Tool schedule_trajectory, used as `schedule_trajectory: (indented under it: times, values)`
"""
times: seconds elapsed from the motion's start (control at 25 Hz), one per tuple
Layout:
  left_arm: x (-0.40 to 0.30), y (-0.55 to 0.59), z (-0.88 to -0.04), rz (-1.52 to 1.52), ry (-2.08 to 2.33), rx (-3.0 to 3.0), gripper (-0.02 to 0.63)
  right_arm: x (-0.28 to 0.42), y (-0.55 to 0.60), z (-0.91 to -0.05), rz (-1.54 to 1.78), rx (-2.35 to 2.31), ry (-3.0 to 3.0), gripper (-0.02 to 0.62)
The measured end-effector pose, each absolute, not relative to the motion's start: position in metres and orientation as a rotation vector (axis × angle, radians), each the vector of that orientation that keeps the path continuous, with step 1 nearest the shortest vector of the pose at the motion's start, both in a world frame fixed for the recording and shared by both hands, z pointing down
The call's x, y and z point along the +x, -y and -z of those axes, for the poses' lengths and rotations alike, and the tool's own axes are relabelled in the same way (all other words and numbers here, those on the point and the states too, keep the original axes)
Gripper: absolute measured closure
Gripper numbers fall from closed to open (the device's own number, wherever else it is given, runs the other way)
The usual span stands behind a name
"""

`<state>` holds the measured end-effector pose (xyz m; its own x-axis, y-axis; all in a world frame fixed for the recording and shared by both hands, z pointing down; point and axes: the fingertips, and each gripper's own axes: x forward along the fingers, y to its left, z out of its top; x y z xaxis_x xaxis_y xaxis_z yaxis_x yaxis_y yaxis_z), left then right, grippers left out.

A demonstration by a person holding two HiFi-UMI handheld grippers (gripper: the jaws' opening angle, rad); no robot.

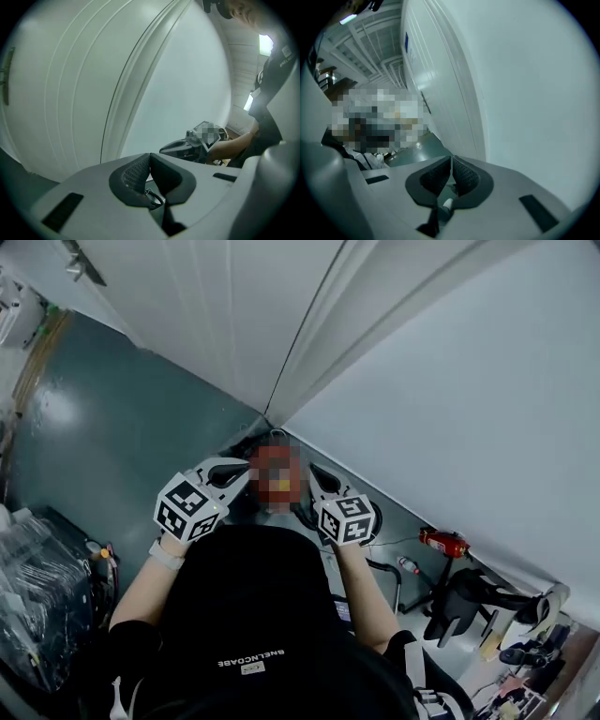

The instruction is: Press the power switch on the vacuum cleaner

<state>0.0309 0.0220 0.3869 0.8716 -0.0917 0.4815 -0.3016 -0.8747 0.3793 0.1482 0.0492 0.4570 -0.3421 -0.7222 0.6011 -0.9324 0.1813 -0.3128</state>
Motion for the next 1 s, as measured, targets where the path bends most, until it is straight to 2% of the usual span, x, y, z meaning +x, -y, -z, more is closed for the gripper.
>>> schedule_trajectory:
  times: [0.56, 1.0]
  values:
    - [0.073, -0.011, -0.324, -0.560, -0.013, 2.701, 0.591, 0.151, -0.059, -0.288, -0.625, 1.945, 2.323, 0.562]
    - [0.101, -0.012, -0.289, -0.464, -0.159, 2.740, 0.592, 0.172, -0.083, -0.260, -0.587, 2.164, 2.271, 0.563]
